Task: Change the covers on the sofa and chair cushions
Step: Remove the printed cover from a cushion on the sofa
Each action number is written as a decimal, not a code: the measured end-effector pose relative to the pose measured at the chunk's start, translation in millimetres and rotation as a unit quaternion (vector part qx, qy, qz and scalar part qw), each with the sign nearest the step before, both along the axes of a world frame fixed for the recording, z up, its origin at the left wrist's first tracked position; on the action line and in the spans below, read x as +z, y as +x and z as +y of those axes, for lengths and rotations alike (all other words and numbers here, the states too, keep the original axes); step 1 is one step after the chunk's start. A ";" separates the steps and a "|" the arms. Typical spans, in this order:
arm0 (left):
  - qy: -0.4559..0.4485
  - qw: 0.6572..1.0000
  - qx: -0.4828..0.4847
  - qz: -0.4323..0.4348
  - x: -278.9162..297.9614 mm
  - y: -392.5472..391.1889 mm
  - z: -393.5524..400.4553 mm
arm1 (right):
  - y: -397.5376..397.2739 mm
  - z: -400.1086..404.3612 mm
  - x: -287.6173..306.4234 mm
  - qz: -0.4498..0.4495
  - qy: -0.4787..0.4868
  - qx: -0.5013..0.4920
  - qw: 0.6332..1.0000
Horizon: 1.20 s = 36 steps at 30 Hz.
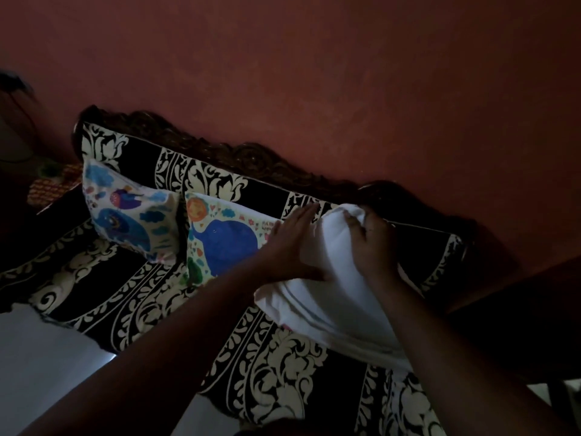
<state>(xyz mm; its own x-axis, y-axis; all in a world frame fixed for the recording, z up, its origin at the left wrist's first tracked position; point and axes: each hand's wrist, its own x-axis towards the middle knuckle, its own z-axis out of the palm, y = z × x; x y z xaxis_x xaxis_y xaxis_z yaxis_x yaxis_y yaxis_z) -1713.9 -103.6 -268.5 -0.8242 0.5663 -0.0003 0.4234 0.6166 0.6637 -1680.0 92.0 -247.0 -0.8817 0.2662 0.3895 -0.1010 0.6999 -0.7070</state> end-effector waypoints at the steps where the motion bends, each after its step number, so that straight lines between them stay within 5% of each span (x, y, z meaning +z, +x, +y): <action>1: 0.049 0.999 0.009 -0.012 6.6 1.8 10.1 | -0.5 -5.1 -0.3 0.003 0.018 0.021 1.000; 7: 0.147 0.976 0.157 0.021 7.7 2.5 26.1 | -2.1 -1.8 2.2 -0.017 -0.027 0.100 0.994; 11: 0.251 0.943 0.210 -0.055 -0.1 4.2 9.1 | 3.8 30.8 -17.4 -0.089 -0.075 0.174 0.978; 16: 0.369 0.875 0.287 -0.127 7.9 -6.4 -27.7 | 27.5 80.4 -52.9 -0.276 0.129 0.065 0.950; 20: 0.384 0.853 0.329 -0.130 7.4 -10.2 -36.8 | 30.7 84.1 -67.2 -0.263 0.079 0.063 0.960; 26: 0.218 0.922 0.313 -0.062 -12.8 -27.3 -45.9 | 24.3 62.7 -62.3 -0.157 0.117 0.053 0.979; 28: 0.129 0.943 0.306 0.032 -12.0 -26.8 -44.6 | 20.5 51.5 -54.8 -0.123 0.115 0.065 0.984; 31: -0.022 0.971 0.149 0.183 -6.4 -10.0 -24.2 | 16.4 26.7 -38.4 -0.091 0.132 0.120 0.980; 33: -0.130 0.971 0.008 0.202 -10.1 4.1 -1.1 | 14.4 13.0 -28.2 -0.070 0.161 0.147 0.973; 36: -0.098 0.981 -0.022 0.166 -23.1 13.6 24.9 | 11.3 4.5 -9.5 -0.058 0.197 0.153 0.967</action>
